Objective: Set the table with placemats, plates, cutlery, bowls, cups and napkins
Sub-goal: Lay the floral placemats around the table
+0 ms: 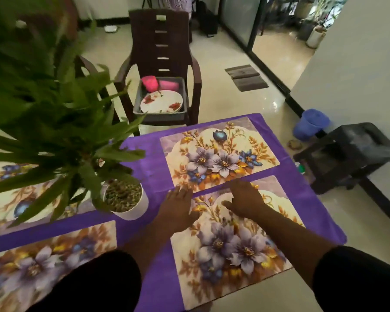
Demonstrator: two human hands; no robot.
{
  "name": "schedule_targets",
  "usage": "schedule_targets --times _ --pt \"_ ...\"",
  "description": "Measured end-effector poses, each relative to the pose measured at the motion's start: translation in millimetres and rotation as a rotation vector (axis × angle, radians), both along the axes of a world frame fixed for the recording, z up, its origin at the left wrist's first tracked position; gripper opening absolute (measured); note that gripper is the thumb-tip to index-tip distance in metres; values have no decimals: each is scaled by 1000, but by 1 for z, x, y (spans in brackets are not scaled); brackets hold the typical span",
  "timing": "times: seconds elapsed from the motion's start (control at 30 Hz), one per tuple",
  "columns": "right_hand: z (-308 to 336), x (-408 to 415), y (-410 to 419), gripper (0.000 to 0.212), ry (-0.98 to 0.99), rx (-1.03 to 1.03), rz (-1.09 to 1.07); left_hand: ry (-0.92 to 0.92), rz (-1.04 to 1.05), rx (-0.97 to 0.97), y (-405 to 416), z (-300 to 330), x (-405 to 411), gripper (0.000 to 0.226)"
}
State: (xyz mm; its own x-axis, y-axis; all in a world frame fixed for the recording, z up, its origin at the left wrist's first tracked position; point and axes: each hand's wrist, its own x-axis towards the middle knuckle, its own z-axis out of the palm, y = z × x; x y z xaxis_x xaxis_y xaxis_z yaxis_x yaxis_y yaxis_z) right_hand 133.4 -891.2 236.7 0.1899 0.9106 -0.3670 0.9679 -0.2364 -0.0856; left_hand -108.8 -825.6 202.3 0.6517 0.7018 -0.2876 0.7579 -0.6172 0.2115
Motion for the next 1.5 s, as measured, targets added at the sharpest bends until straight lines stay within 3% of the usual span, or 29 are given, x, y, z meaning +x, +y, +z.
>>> schedule_targets --times 0.13,0.33,0.93,1.5 --pt "-13 41 13 80 86 5 -108 56 61 -22 9 -5 15 80" --pt "-28 86 22 81 22 70 -85 73 107 14 9 -8 33 80" --pt "-39 96 36 81 27 77 -4 70 184 -11 27 -16 42 79" --pt "-39 94 46 80 66 36 -23 88 216 -66 33 -14 42 106"
